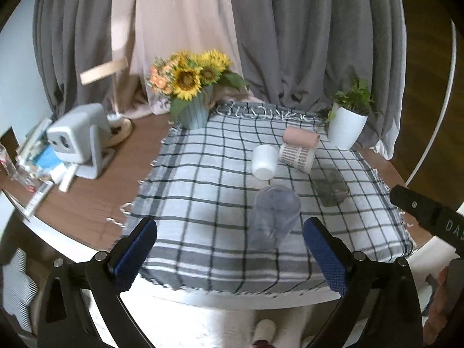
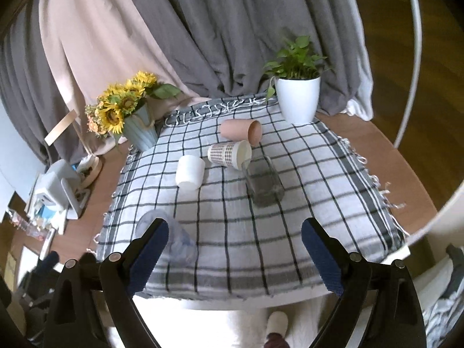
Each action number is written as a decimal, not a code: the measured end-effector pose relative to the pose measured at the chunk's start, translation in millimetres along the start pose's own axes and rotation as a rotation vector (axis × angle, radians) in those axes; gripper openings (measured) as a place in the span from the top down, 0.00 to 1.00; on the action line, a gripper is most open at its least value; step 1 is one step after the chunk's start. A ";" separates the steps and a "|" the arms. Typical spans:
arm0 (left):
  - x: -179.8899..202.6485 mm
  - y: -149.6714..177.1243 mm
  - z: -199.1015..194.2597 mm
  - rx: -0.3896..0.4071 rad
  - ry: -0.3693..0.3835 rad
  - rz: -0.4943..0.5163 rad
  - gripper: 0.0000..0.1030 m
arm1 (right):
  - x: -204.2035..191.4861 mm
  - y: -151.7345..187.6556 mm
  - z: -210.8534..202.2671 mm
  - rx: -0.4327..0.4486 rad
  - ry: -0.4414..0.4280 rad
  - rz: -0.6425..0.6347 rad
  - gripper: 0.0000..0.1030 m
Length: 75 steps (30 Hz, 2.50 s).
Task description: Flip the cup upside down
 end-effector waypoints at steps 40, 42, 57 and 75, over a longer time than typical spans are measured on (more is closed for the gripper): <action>3.0 35.2 -95.5 0.086 0.041 0.021 0.00 | -9.1 86.4 -131.0 0.205 0.013 -0.078 0.10; 2.8 35.5 -95.8 0.088 0.042 0.024 0.00 | -8.9 86.1 -130.5 0.205 0.013 -0.078 0.10; 5.6 35.0 -94.9 0.091 0.036 0.022 0.00 | -9.9 86.4 -131.3 0.204 0.019 -0.068 0.10; 13.6 33.4 -94.0 0.094 0.052 0.018 0.00 | -9.3 85.4 -130.9 0.203 0.017 -0.069 0.10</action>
Point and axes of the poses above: each gripper's, at about its wrist camera, not at the fingertips, and z roughly the way its jaws point, x to its right, y to its underside, the point moved 1 cm from there along z, roughly the way its jaws point, and after that the axes turned 11 degrees about z, right-handed, at the moved point
